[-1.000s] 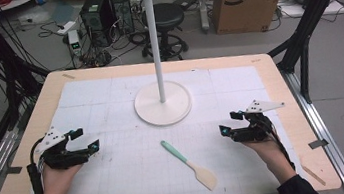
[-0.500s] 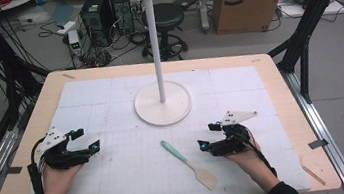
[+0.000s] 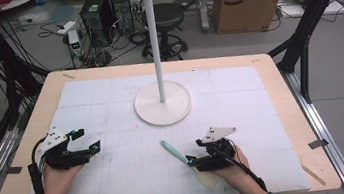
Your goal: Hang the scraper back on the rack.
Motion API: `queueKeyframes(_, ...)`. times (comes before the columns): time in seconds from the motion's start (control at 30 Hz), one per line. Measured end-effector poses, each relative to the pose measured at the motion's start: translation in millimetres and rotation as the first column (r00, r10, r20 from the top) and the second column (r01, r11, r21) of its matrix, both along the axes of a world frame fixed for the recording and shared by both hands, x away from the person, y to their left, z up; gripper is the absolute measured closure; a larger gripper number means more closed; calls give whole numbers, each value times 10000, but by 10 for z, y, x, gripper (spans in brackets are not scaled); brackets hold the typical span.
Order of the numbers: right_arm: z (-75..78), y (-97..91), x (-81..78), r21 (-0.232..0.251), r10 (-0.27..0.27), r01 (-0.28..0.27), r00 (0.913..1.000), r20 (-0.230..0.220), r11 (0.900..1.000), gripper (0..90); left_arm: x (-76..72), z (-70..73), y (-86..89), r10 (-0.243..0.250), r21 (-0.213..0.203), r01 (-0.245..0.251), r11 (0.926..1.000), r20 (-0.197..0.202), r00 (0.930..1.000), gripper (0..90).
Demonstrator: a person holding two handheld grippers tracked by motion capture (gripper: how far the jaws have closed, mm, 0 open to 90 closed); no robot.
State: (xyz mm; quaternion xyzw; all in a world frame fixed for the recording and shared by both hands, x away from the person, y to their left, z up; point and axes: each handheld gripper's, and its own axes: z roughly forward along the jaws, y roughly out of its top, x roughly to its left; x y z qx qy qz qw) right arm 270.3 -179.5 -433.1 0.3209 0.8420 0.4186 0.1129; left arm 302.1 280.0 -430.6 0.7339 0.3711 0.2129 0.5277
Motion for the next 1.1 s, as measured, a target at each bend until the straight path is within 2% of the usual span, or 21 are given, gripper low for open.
queueKeyframes(0.13,-31,101,-77,-266,153,-151,9999,66,9995,390,1,-2,-5,-29,18,29,10000,5,10000,188)
queueKeyframes(0.27,-88,181,-116,-688,255,-261,9996,-89,9973,458,2,-3,-7,-31,46,31,10000,-3,10000,188)
queueKeyframes(0.3,-88,181,-116,-688,255,-261,9996,-89,9973,458,1,-3,-8,-31,49,31,10000,-5,10000,188)
queueKeyframes(0.33,-99,186,-122,-767,231,-240,9997,-128,9968,505,1,-4,-8,-28,51,28,10000,-1,10000,188)
queueKeyframes(0.5,-117,212,-141,-886,176,-189,9997,-161,9959,557,8,-10,-16,-61,104,62,9999,-34,10000,188)
queueKeyframes(0.57,-122,226,-162,-998,148,-145,9999,17,9949,586,7,-9,-18,-75,88,76,9999,-9,10000,188)
queueKeyframes(0.6,-115,238,-174,-1031,61,-61,10000,-9,9946,638,6,-8,-20,-61,96,61,9999,-9,10000,188)
queueKeyframes(0.7,-116,254,-197,-1096,145,-138,9999,56,9939,686,6,-8,-18,-40,86,40,10000,-13,10000,188)
queueKeyframes(0.73,-112,269,-211,-1128,180,-178,9998,6,9935,758,5,-7,-17,-46,103,46,9999,2,10000,188)
queueKeyframes(0.9,-100,281,-208,-1146,-4,-15,9999,-171,9934,783,0,-4,-22,-52,93,52,9999,-2,10000,188)
queueKeyframes(1.1,-95,255,-165,-806,-201,145,9974,-689,9966,792,4,-7,-25,-73,161,73,9998,-19,10000,190)
